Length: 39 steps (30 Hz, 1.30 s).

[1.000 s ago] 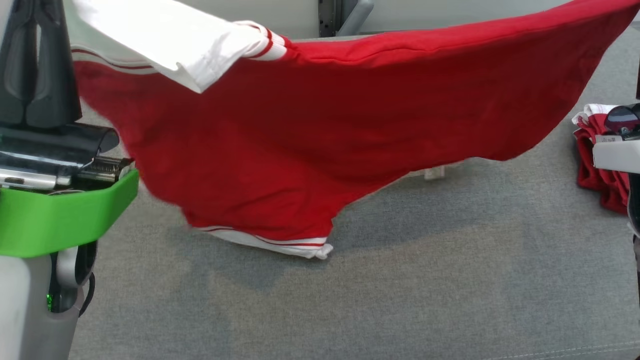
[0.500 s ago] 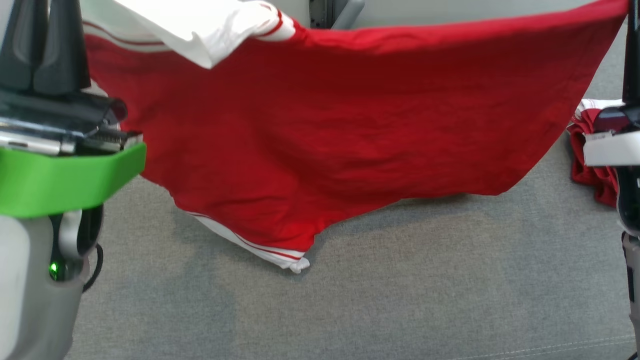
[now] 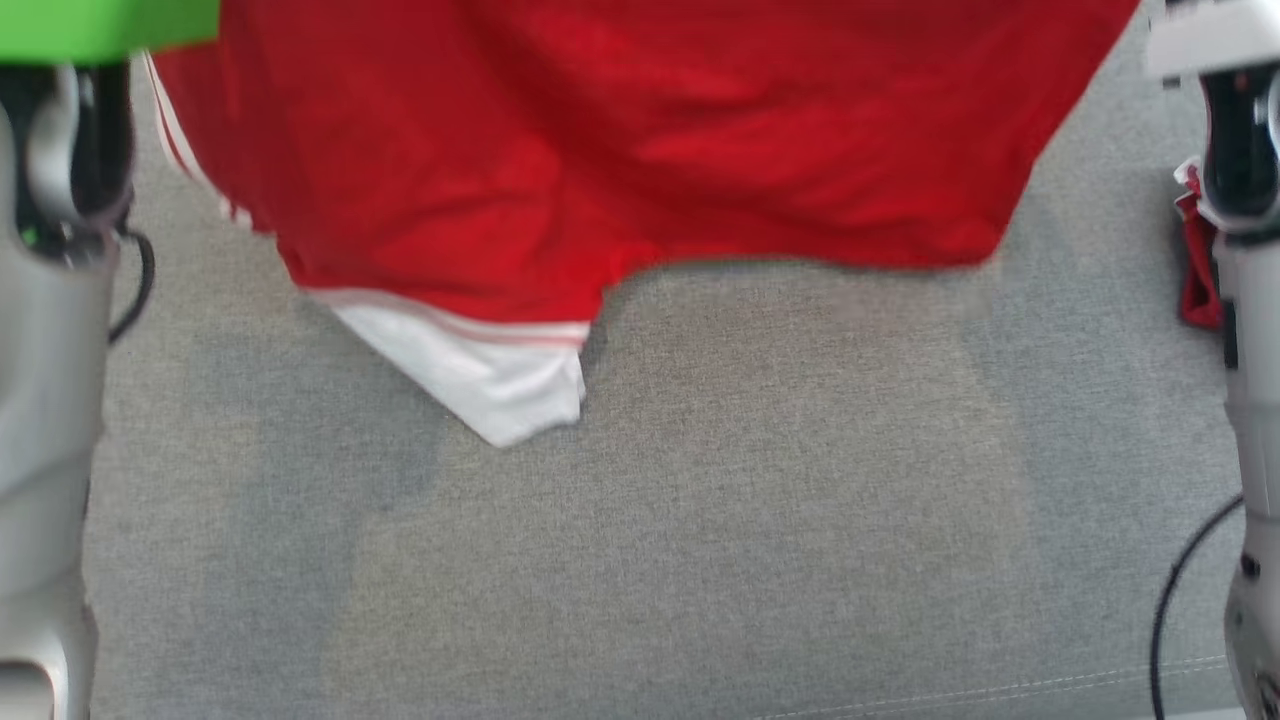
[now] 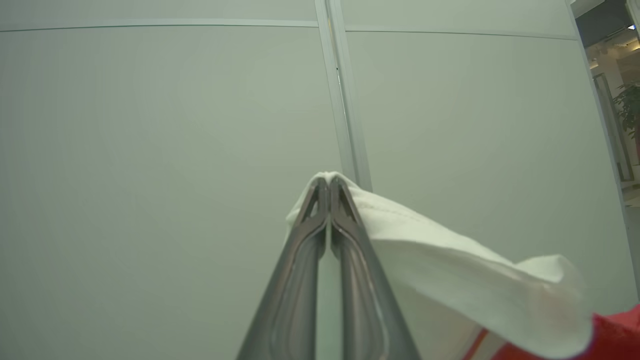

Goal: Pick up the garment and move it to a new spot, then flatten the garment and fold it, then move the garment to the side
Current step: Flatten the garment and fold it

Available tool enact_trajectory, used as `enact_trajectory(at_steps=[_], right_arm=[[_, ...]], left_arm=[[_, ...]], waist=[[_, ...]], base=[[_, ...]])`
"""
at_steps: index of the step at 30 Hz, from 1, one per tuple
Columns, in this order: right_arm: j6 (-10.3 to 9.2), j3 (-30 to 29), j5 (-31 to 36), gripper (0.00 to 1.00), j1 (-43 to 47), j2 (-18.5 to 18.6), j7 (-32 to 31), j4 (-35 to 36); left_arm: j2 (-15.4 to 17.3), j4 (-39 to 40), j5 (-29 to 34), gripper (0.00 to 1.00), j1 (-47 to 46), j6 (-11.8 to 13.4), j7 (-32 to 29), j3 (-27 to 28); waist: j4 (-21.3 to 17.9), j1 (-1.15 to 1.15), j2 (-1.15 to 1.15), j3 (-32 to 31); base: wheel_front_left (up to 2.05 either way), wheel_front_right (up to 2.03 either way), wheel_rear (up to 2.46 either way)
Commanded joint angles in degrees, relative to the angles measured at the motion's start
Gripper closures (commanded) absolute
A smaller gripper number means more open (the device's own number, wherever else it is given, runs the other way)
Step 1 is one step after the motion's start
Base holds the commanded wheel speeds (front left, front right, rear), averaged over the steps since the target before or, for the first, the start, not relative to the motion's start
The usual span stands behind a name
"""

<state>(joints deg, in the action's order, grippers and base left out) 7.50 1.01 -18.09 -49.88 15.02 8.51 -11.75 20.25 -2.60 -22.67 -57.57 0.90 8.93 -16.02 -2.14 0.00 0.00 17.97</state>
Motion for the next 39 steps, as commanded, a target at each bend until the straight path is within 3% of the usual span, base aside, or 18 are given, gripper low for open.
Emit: enact_trajectory(at_steps=[1,12,17,23,30,39], right_arm=[[-0.03,0.59,-0.14,1.00,-3.56,-0.63,1.52,-2.86],[-0.03,1.22,0.75,1.00,-24.21,-5.41,6.72,-23.91],[-0.03,1.12,2.39,1.00,-25.48,-7.14,6.78,-29.20],[-0.03,2.41,1.98,1.00,-21.67,-7.76,6.79,-35.95],[-0.04,4.78,-0.53,1.00,-13.65,-7.89,6.80,-39.27],[-0.04,6.36,-7.86,1.00,4.99,-6.82,6.81,-33.92]], left_arm=[[-0.63,-2.96,-0.39,1.00,-3.71,-0.89,1.24,-0.11],[-3.72,-23.00,2.60,1.00,-21.37,-3.83,6.14,1.90],[-5.80,-29.65,2.74,1.00,-20.57,-5.19,6.10,4.11],[-8.58,-44.27,-0.93,1.00,-15.29,-7.03,6.13,4.62],[-11.24,-54.64,-5.72,1.00,-7.61,-8.12,6.14,5.89],[-12.60,-49.46,-7.96,1.00,7.86,-8.43,6.14,10.40]], waist=[[0.16,0.00,0.00,2.11],[0.14,0.00,0.00,4.33],[0.35,0.00,0.00,4.94],[0.89,0.00,0.00,5.33],[1.40,0.00,0.00,5.32],[2.57,0.00,0.00,2.31]], base=[[0.00,0.00,0.00],[0.00,0.00,0.00],[0.00,0.00,0.00],[0.00,0.00,0.00],[0.00,0.00,0.00],[0.00,0.00,0.00]])
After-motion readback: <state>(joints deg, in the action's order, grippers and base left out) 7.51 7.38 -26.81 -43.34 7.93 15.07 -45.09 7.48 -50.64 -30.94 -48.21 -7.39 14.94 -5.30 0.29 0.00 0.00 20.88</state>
